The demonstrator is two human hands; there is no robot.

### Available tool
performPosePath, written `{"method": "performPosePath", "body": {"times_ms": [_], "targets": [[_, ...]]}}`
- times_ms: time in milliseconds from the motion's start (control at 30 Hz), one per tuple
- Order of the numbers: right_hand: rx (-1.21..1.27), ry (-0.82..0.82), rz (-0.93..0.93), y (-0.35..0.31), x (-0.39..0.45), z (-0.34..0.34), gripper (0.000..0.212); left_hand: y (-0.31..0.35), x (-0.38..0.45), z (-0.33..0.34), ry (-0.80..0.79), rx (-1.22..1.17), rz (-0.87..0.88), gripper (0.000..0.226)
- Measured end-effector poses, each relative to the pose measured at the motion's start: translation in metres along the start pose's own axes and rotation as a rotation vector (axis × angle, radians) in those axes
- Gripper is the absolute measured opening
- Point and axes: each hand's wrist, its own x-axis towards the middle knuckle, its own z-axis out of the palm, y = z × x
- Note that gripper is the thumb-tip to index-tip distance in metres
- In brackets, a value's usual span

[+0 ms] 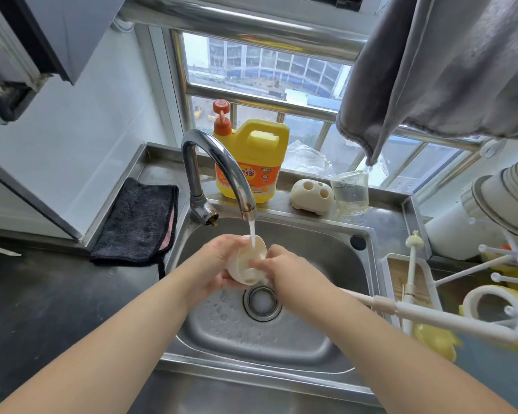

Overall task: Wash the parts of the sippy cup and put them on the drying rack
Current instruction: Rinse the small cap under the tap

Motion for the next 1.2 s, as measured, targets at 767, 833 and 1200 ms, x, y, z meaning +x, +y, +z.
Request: {"method": "performPosePath", "body": {"times_ms": [767,833,1200], "targets": [[0.879,0.022,0.226,-0.010,0.006,0.013,0.028,-0.006,0.001,0.004,0.102,-0.080,0.055,0.036],[0.499,0.022,0.084,-0.004,0.005,0.014,0.035,-0.006,0.001,0.003,0.105,-0.038,0.037,0.039],[0.114,-0.035,-0.017,0.003,0.000,0.019,0.052,-0.005,0.001,0.002,0.106,0.053,0.031,0.036]]}}
